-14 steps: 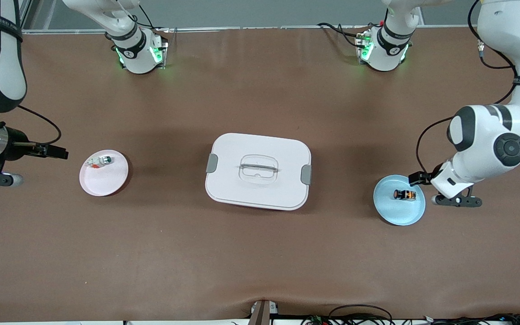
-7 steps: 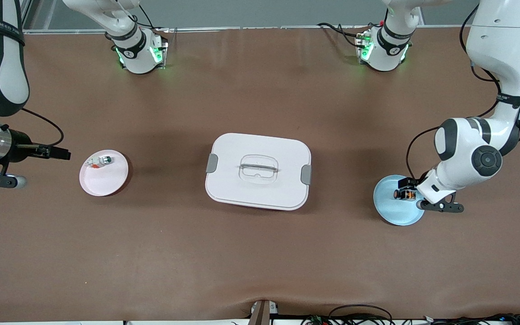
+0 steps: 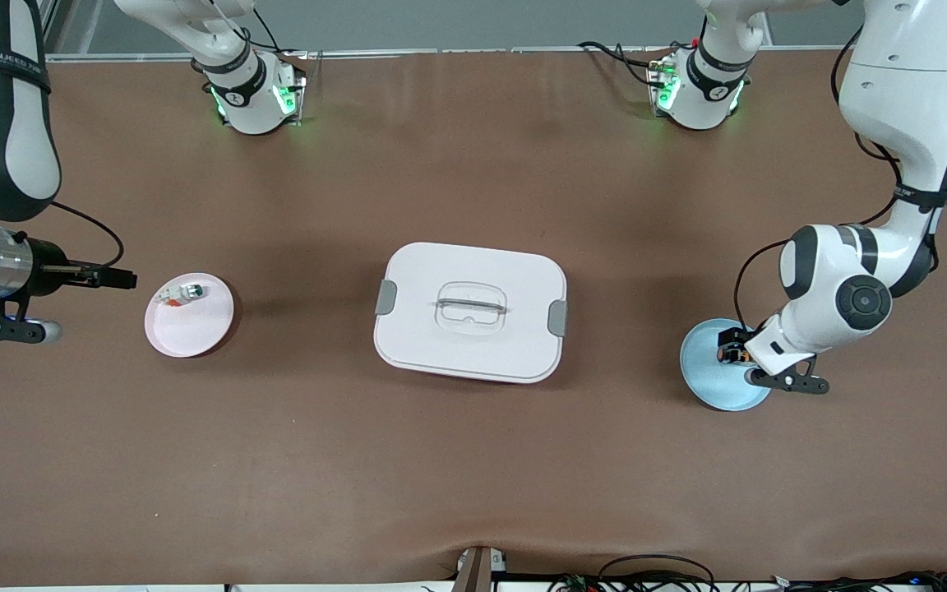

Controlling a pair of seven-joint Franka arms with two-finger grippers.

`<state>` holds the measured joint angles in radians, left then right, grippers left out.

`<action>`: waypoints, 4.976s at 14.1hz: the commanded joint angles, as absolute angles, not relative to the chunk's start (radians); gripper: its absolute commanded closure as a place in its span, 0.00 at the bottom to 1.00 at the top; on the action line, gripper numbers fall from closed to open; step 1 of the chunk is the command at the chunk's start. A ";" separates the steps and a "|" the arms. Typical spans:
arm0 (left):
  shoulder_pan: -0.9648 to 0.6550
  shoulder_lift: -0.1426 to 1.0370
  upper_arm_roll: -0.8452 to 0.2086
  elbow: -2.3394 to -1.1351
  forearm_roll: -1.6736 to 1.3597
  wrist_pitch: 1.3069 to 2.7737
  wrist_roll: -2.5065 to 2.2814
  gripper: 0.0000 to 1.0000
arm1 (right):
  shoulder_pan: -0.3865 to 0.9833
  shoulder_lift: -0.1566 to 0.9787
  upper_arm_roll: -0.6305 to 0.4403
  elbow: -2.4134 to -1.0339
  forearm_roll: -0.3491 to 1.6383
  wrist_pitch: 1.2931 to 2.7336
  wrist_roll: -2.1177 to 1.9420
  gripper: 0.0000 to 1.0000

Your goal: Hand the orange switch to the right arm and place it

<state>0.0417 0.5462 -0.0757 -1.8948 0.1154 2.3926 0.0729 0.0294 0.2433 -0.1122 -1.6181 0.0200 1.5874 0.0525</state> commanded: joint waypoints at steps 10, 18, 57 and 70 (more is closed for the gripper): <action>0.041 0.621 -0.077 -1.861 0.129 2.439 0.074 0.00 | -0.073 0.207 -0.104 -1.585 0.037 1.528 -0.053 0.00; 0.041 0.626 -0.077 -1.859 0.121 2.445 0.064 0.33 | -0.026 0.209 -0.100 -1.578 0.064 1.595 -0.084 0.00; 0.061 0.270 -0.219 -1.465 -0.287 1.697 -0.639 0.64 | 0.083 0.196 -0.098 -1.509 0.046 1.479 0.034 0.00; 0.008 0.295 -0.448 -1.439 -0.304 1.919 -1.501 0.64 | 0.084 0.202 -0.100 -1.509 0.021 1.494 0.035 0.00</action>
